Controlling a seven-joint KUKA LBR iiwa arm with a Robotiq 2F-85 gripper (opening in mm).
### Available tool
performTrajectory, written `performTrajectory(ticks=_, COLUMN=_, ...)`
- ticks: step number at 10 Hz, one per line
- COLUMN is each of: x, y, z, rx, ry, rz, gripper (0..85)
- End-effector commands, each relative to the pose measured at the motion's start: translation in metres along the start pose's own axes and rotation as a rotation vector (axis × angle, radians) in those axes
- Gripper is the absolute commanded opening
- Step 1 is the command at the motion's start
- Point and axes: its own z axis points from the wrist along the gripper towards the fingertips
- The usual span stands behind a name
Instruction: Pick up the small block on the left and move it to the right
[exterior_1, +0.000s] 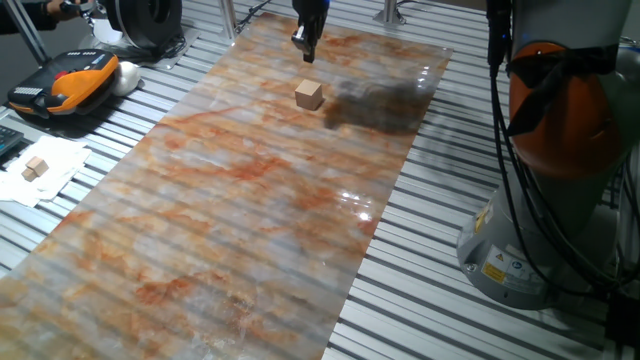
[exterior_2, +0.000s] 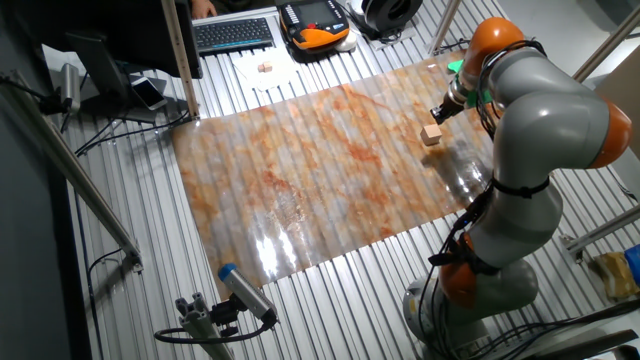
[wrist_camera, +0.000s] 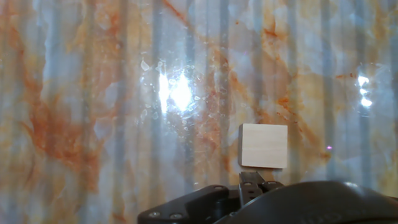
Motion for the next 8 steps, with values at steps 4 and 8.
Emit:
performTrajectory(ticks=4, x=-0.0009, y=-0.0001, z=-0.0013, rx=-0.001, ry=-0.002, rz=0.002, gripper=0.0)
performTrajectory(ticks=8, x=-0.0017, y=0.0013, z=-0.0001, rx=0.005, ry=0.004, rz=0.019, gripper=0.0)
